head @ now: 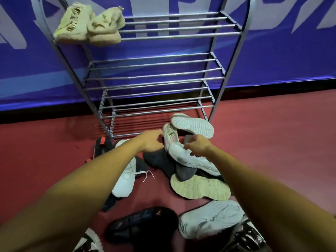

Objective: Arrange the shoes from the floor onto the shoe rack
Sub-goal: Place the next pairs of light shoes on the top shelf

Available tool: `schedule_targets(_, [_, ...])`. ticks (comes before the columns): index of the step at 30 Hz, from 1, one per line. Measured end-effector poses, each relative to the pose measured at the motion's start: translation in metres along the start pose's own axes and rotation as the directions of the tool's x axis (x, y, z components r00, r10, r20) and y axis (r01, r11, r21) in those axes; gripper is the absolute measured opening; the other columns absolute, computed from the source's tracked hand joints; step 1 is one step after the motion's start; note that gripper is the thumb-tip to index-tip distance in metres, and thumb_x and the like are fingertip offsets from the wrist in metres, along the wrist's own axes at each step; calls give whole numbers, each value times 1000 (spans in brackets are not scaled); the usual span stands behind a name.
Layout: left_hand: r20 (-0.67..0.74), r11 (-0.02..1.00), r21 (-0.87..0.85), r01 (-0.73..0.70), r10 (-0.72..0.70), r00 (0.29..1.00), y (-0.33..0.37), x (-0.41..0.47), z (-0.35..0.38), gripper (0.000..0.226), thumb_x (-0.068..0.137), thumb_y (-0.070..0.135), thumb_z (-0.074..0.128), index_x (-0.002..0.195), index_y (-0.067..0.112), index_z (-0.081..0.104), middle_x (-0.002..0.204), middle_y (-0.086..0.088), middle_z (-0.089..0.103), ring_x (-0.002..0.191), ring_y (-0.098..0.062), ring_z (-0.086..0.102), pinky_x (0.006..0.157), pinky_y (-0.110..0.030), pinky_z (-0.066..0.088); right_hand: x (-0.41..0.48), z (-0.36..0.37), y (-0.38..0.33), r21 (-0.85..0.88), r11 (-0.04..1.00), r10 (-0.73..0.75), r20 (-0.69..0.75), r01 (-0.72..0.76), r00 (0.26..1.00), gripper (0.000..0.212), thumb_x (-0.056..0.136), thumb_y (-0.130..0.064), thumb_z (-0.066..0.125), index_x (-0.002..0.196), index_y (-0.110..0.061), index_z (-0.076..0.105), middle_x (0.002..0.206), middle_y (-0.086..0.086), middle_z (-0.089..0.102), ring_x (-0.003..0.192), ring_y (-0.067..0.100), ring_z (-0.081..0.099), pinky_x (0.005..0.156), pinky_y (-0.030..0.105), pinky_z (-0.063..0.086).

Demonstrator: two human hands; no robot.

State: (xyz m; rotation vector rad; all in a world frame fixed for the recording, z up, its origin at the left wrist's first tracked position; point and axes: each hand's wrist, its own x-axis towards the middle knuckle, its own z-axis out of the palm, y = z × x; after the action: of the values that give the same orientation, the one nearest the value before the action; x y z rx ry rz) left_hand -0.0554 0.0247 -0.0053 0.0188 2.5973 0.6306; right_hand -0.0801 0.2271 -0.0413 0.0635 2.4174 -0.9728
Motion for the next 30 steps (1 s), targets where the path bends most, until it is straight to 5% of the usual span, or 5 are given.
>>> schedule_targets(7, [132, 999, -39, 20, -15, 991, 0, 40, 63, 54, 91, 20, 57, 143, 27, 45, 115, -6, 63, 97, -20, 58, 78, -20, 39, 24, 11, 37, -285, 958, 35, 14, -30, 999, 39, 89, -26, 63, 121, -4, 62, 123, 14, 64, 113, 32, 60, 95, 37, 49])
schedule_targets(11, [179, 995, -80, 59, -44, 983, -7, 61, 87, 58, 92, 18, 54, 146, 34, 41, 131, -16, 59, 90, -24, 62, 59, -13, 41, 32, 19, 56, -354, 934, 57, 52, -35, 997, 48, 84, -32, 70, 125, -8, 59, 123, 11, 63, 111, 29, 59, 89, 35, 50])
schedule_targets(17, [182, 987, -109, 121, -100, 978, -13, 90, 105, 58, 92, 16, 54, 147, 31, 41, 150, -8, 44, 130, -27, 49, 103, -24, 39, 47, 29, 69, -426, 903, 67, 21, -51, 998, 27, 85, -26, 61, 110, -16, 60, 111, 8, 65, 96, 28, 61, 80, 38, 54])
schedule_targets(23, [100, 985, -105, 136, -125, 987, -1, 104, 109, 55, 86, 10, 51, 135, 34, 53, 142, -12, 50, 122, -31, 54, 100, -34, 49, 54, 36, 60, -447, 894, 37, 46, -12, 998, 34, 80, -24, 65, 114, -19, 61, 113, 7, 61, 98, 27, 61, 78, 36, 54])
schedule_targets(30, [41, 994, -60, 88, -85, 996, 8, 91, 91, 53, 89, 12, 50, 138, 31, 53, 148, -9, 47, 129, -30, 50, 106, -33, 43, 41, 35, 52, -513, 858, -45, -24, 26, 999, 11, 90, -19, 55, 100, -21, 60, 107, 6, 64, 95, 29, 63, 70, 34, 46])
